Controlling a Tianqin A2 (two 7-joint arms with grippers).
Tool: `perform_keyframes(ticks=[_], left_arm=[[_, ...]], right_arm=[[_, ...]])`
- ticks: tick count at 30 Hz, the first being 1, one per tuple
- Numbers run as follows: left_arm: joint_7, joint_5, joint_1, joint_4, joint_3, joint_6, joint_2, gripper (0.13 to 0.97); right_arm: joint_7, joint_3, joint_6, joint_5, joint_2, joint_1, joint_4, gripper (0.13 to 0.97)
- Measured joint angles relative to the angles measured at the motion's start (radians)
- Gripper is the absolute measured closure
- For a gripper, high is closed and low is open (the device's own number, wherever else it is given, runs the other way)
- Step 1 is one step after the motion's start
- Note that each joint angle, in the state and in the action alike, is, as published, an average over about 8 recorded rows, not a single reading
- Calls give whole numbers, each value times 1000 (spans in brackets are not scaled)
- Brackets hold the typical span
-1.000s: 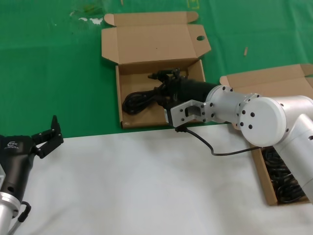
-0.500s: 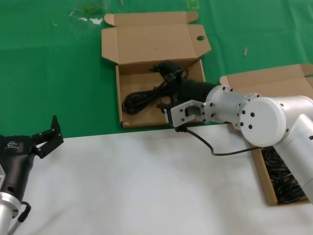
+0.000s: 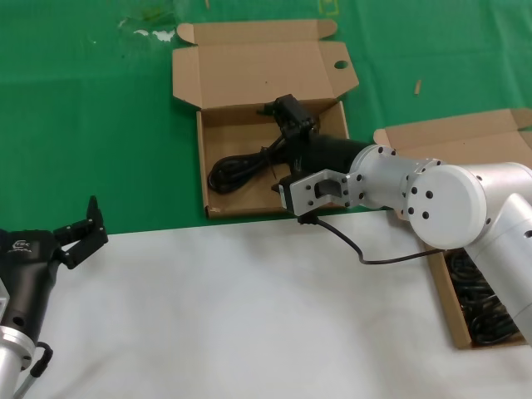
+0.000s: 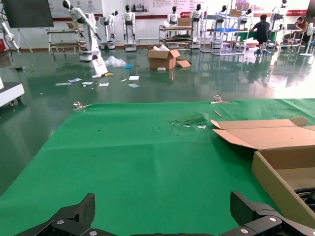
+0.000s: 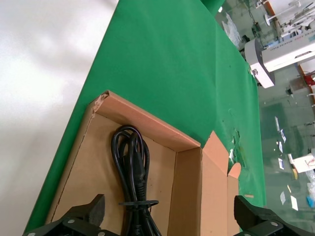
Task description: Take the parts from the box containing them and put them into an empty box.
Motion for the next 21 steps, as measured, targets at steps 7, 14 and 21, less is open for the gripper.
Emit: perform_keyframes(ticks=[7,14,21], left_arm=[[0,0,0,0,0,0,0,132],[0,0,0,0,0,0,0,132],[0,0,0,0,0,0,0,132]], right_arm=[[0,0,0,0,0,0,0,182],[4,7,9,13,0,-11,6,137],[25,40,49,72,0,-61,33,130]])
